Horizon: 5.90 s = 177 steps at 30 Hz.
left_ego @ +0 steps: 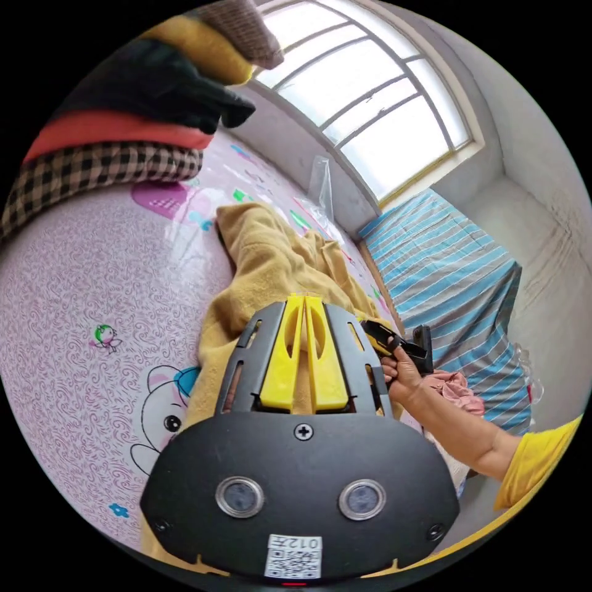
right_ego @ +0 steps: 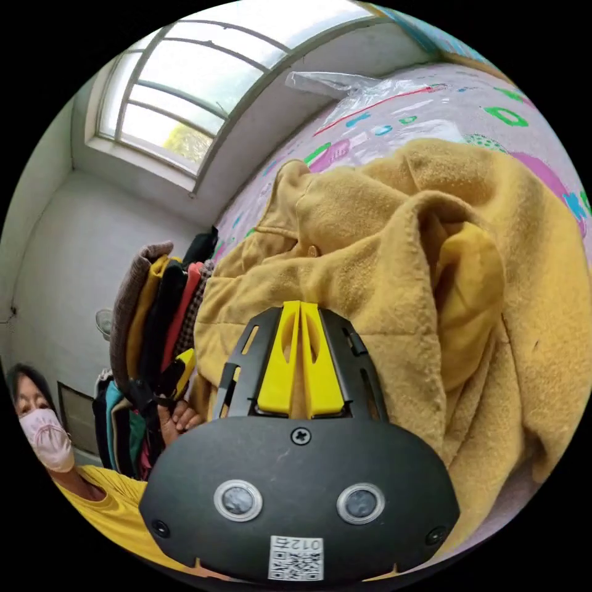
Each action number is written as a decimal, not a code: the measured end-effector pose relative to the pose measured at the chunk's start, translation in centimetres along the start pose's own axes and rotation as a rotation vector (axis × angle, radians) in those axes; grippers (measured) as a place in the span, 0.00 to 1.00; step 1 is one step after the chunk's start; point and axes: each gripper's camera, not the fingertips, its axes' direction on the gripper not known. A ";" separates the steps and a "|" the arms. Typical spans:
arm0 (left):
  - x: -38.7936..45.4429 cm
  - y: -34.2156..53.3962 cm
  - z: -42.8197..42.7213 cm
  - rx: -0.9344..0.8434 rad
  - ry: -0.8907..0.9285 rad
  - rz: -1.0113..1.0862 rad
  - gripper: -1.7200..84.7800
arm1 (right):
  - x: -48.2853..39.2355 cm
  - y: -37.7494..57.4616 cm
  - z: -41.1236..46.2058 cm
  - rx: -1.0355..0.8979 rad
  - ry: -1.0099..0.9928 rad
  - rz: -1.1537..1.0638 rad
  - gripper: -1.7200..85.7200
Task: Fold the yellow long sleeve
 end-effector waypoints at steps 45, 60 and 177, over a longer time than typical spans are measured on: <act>22.0 3.6 31.0 -0.328 0.064 0.056 0.03 | -7.9 -2.9 -4.8 -0.077 0.576 -0.330 0.03; 23.5 5.5 31.8 -0.272 0.000 0.102 0.02 | -4.7 2.3 -7.6 -0.652 0.971 -0.538 0.11; 24.4 -17.1 6.5 -0.164 -0.482 0.383 0.08 | 1.3 4.7 -13.4 0.245 -0.308 0.089 0.03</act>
